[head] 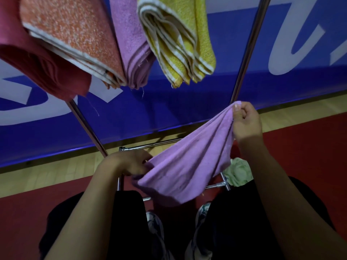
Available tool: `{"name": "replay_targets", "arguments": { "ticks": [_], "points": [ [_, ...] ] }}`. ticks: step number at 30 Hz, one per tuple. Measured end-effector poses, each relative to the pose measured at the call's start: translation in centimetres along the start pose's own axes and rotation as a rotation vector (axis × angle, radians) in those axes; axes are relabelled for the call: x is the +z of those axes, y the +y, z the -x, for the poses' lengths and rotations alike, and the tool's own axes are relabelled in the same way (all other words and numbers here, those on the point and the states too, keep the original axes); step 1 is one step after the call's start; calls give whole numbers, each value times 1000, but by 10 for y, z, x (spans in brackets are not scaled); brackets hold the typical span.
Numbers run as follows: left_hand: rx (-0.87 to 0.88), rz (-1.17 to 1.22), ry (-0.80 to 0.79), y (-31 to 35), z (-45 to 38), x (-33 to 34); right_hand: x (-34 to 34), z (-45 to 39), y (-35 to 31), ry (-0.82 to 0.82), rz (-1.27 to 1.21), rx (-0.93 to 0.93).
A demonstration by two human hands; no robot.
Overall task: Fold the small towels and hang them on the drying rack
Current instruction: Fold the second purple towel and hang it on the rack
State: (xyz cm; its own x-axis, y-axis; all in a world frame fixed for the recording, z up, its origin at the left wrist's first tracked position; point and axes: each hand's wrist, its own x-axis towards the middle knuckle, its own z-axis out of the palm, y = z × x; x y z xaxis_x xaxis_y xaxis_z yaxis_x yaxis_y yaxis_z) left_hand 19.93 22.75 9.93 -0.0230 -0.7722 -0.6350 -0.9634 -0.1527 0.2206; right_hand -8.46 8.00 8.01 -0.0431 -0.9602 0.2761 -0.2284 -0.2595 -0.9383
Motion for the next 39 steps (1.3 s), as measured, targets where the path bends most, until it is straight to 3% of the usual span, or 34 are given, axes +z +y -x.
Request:
{"name": "replay_targets", "arguments": {
  "ticks": [4, 7, 11, 14, 24, 30, 39],
  "points": [
    [-181, 95, -70, -28, -1, -1, -9, -5, 6, 51, 45, -8],
    [-225, 251, -27, -45, -2, 1, -11, -3, 6, 80, 107, -36],
    [-209, 705, 226, -38, 8, -7, -15, -4, 8, 118, 110, -47],
    [-163, 945, 530, -34, 14, -20, -17, -6, 8, 149, 123, -33],
    [-138, 1170, 1025, -16, 23, -23, -20, 0, 1, 101, 216, -60],
    [-124, 1564, 850, -32, 27, -32, -18, 3, 1, 22, 241, -114],
    [-136, 1072, 626, -48, 30, -23, -24, 6, 2, -43, 199, -172]
  ]
}}
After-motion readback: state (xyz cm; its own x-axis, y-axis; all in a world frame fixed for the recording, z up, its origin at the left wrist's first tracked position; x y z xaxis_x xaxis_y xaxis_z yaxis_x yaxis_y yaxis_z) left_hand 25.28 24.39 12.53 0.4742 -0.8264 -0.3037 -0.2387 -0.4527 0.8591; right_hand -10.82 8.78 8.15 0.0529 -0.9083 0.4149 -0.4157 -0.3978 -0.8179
